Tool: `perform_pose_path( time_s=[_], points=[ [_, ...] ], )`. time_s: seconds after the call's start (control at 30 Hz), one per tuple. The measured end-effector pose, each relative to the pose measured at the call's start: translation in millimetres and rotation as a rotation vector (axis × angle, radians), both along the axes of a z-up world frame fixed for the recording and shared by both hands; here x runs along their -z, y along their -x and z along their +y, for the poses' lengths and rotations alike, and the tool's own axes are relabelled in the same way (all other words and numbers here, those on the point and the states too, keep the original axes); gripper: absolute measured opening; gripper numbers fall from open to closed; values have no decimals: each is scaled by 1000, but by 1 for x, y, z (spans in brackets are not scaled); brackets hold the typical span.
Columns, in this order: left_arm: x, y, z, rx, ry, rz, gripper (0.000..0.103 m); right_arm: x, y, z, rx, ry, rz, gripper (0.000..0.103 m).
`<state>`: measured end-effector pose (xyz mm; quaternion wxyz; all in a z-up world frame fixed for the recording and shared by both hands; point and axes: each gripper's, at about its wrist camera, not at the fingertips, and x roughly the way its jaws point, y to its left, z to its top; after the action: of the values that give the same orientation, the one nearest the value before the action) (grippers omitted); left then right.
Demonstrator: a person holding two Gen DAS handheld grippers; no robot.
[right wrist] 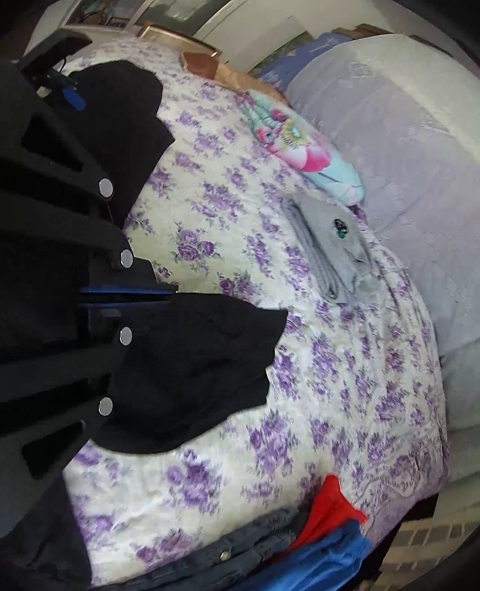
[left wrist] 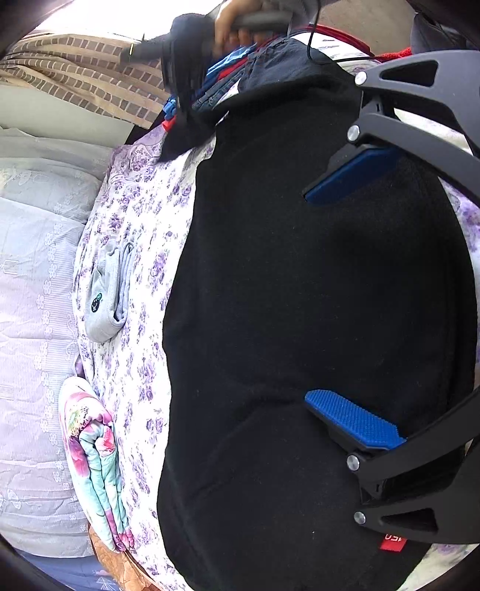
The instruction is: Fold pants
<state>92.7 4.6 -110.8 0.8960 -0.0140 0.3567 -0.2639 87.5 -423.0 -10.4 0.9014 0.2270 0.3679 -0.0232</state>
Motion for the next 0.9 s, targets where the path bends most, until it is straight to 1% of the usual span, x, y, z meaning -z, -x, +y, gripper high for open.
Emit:
perform_pose_path(
  time_s=[0.07, 0.13, 0.17, 0.23, 0.3, 0.37, 0.4, 0.43, 0.47, 0.5, 0.57, 0.67, 0.7, 0.73, 0.77, 0.83, 0.9],
  points=[
    [0, 1, 0, 1, 3, -1, 98, -15, 49, -23, 73, -20, -43, 3],
    [0, 1, 0, 3, 5, -3, 98, -19, 102, -49, 177, -49, -66, 3],
    [0, 1, 1, 3, 7, -4, 98, -15, 125, -60, 216, -81, -67, 3],
    [0, 1, 0, 4, 8, -7, 98, 4, 160, -74, 273, -159, -39, 3],
    [0, 1, -1, 2, 5, -7, 98, 31, 174, -81, 292, -225, 15, 3],
    [0, 1, -1, 1, 2, -6, 98, 55, 179, -89, 322, -303, 32, 4],
    [1, 1, -1, -2, -1, -6, 98, 61, 179, -90, 318, -318, 30, 7],
    [1, 2, -1, -2, -3, -7, 98, 65, 177, -89, 311, -316, 25, 7],
    [1, 2, -1, -2, -6, -8, 98, 67, 177, -88, 305, -323, 17, 10],
    [1, 2, -2, -3, -9, -8, 98, 69, 176, -89, 310, -339, 8, 24],
    [1, 2, -2, -8, -15, -7, 98, 72, 177, -94, 329, -366, -19, 37],
    [1, 2, -3, -13, -21, -8, 98, 80, 180, -106, 351, -425, -69, 36],
    [1, 2, -3, -13, -22, -8, 98, 83, 180, -110, 352, -437, -80, 31],
    [1, 1, -3, -14, -23, -7, 98, 85, 179, -112, 350, -438, -87, 23],
    [1, 1, -3, -15, -23, -7, 98, 84, 180, -114, 350, -434, -95, 4],
    [1, 1, -2, -17, -15, -6, 98, 70, 186, -114, 342, -414, -142, 3],
    [0, 1, 0, -20, -1, -8, 98, 43, 197, -108, 305, -342, -181, 3]
  ],
)
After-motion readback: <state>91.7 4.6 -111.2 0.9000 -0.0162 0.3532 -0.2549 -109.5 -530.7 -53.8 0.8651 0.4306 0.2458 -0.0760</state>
